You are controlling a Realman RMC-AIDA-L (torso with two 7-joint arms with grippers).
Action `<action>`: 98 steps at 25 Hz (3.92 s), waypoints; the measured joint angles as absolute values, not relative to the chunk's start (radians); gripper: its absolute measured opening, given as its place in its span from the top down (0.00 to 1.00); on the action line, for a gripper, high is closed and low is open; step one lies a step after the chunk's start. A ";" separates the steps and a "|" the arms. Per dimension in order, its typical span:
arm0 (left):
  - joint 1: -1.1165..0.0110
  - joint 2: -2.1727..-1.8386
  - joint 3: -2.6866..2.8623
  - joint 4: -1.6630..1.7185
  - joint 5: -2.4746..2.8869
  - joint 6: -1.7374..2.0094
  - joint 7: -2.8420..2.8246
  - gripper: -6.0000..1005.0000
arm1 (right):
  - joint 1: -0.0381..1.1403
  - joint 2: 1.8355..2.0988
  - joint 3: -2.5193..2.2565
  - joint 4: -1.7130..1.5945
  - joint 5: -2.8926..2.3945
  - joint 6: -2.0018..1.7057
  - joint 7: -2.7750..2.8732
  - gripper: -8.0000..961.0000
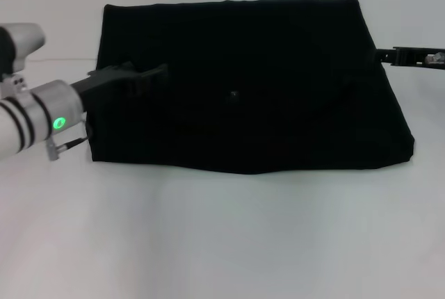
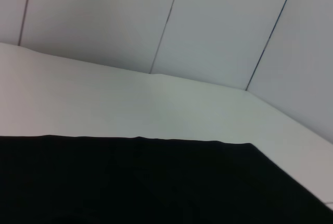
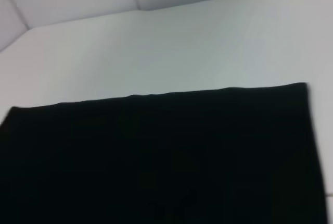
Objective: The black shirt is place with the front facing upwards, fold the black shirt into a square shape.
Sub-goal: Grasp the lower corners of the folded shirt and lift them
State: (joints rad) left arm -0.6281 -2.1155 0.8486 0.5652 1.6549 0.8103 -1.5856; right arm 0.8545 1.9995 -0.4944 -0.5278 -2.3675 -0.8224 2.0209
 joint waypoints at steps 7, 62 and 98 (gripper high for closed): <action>-0.547 -2.075 0.842 0.582 1.714 0.863 -1.581 0.15 | 0.834 1.961 -0.483 -0.541 -2.365 -1.008 2.050 0.22; -0.493 -2.068 0.813 0.632 2.020 0.967 -1.599 0.39 | 0.753 1.955 -0.487 -0.548 -2.274 -1.015 2.069 0.22; -0.523 -2.062 0.814 0.632 2.020 0.977 -1.618 0.98 | 0.757 1.940 -0.584 -0.478 -2.467 -1.107 2.215 0.44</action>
